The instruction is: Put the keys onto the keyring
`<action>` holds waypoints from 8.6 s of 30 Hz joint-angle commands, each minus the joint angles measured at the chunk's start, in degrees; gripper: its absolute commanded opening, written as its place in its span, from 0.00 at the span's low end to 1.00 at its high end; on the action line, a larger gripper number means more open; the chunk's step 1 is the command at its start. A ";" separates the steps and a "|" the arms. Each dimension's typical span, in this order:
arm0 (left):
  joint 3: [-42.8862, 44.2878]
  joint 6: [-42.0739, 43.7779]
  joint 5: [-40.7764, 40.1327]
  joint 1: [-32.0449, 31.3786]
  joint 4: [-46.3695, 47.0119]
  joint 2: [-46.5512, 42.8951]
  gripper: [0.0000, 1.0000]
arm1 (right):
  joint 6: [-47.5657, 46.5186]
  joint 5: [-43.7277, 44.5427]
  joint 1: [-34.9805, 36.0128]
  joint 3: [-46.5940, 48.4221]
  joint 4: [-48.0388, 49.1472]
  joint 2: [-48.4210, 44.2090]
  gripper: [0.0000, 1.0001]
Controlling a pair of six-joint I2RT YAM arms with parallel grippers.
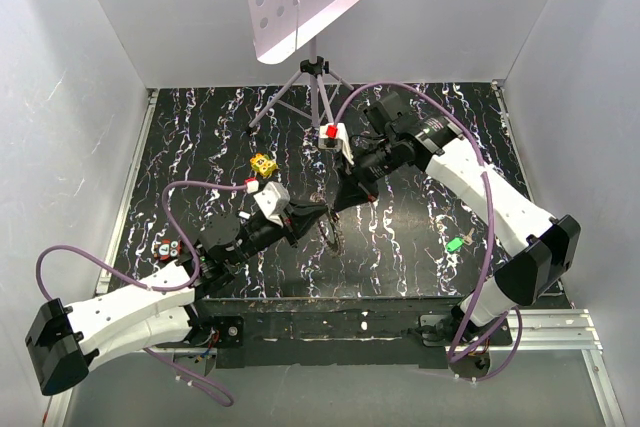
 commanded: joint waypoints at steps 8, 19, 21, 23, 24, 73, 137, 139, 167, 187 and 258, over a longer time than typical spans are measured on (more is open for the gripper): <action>-2.08 -6.37 1.00 -0.06 13.96 -0.22 0.00 | 2.77 -10.31 -3.69 -2.17 -0.52 -3.58 0.01; -2.08 -7.77 1.35 -0.06 12.82 0.57 0.00 | -2.94 -12.42 -4.92 1.77 -4.64 -5.69 0.25; -2.17 -7.95 1.44 -0.06 12.82 0.39 0.00 | -5.22 -13.13 -5.18 2.92 -6.40 -5.87 0.33; -2.08 -8.04 1.70 -0.06 12.64 0.13 0.00 | -7.68 -13.22 -5.45 3.97 -7.64 -6.04 0.38; -1.99 -8.21 1.96 -0.06 12.47 0.04 0.00 | -9.17 -13.30 -5.45 4.32 -8.42 -6.05 0.41; -1.29 -10.41 3.20 -0.15 13.52 -1.45 0.00 | -16.22 -12.78 -0.79 6.17 -10.54 0.37 0.01; 16.03 12.27 24.98 9.43 -26.30 2.32 0.44 | -31.60 0.14 6.33 12.94 -29.35 3.80 0.01; 16.02 11.30 26.13 9.43 -25.77 2.85 0.43 | -31.33 0.06 6.33 13.03 -29.35 3.80 0.01; 15.32 10.24 27.01 9.43 -27.17 5.31 0.13 | -30.54 -1.53 6.42 12.94 -29.08 3.62 0.01; 11.37 5.94 26.66 9.70 -20.94 -1.63 0.00 | -25.53 -7.05 4.58 10.83 -25.66 -0.41 0.28; 2.75 -10.76 23.84 9.78 5.17 -7.00 0.00 | -14.72 -20.16 -0.09 3.63 -13.97 -1.48 0.01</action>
